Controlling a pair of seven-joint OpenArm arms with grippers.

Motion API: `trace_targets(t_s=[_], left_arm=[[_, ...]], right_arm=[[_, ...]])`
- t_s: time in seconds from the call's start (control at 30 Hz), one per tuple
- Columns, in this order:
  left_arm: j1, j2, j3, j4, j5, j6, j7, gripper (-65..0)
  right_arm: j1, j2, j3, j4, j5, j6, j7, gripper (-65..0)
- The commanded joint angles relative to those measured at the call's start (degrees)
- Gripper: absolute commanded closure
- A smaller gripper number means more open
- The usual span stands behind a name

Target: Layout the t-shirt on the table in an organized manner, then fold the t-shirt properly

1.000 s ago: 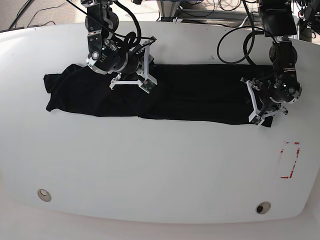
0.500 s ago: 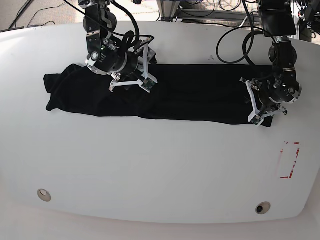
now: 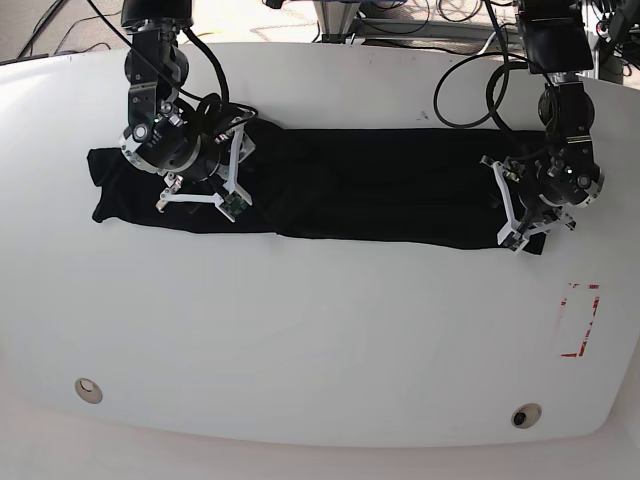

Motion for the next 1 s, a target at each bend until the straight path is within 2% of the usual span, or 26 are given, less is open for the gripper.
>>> trace_targets(t_s=[0.0, 0.1, 0.37, 0.5, 0.6, 0.63, 0.73, 0.83, 0.97], left_arm=[[-0.8, -0.6, -0.3, 2.5, -0.7, 0.0, -0.8, -25.7], [-0.7, -0.4, -0.4, 5.0, -0.9, 0.0, -0.8, -25.7], [0.0, -0.3, -1.2, 13.3, -4.2, 0.0, -0.9, -25.7], [0.6, 0.5, -3.4, 14.7, -4.3, 0.0, -0.9, -25.7], [0.7, 1.3, -6.2, 14.9, -4.3, 0.0, -1.5, -25.1], [0.9, 2.0, -7.7, 14.9, -4.3, 0.0, -2.6, -22.9], [1.8, 2.9, -10.6, 14.7, -4.1, 0.0, -4.5, -13.6], [2.3, 3.2, -11.5, 14.7, -4.0, 0.0, -6.0, -6.3], [2.5, 3.1, -11.5, 14.7, -3.3, 0.0, -6.7, -6.0]], right_arm=[[1.8, 2.6, 0.5, -0.5, 0.2, 0.0, 1.2, -34.9], [2.7, 3.8, 1.1, -1.3, 0.0, 0.0, 1.7, -34.9], [3.1, 4.9, 13.1, -1.3, 0.0, 0.0, 2.3, -34.9], [3.1, 4.9, 16.5, -1.3, 0.4, 0.0, 2.3, -33.1], [2.5, 4.4, 17.4, -1.3, 0.4, 0.0, 3.2, -22.7], [2.2, 4.3, 17.5, -1.3, 0.5, 0.0, 4.4, -16.5], [0.5, 3.9, 17.2, -1.4, 0.5, 0.0, 6.4, -4.9], [-0.1, 2.0, 17.0, -1.4, -0.1, 0.0, 7.5, -1.4], [-0.3, 1.0, 17.0, -1.6, -0.1, 0.0, 7.8, -2.5]])
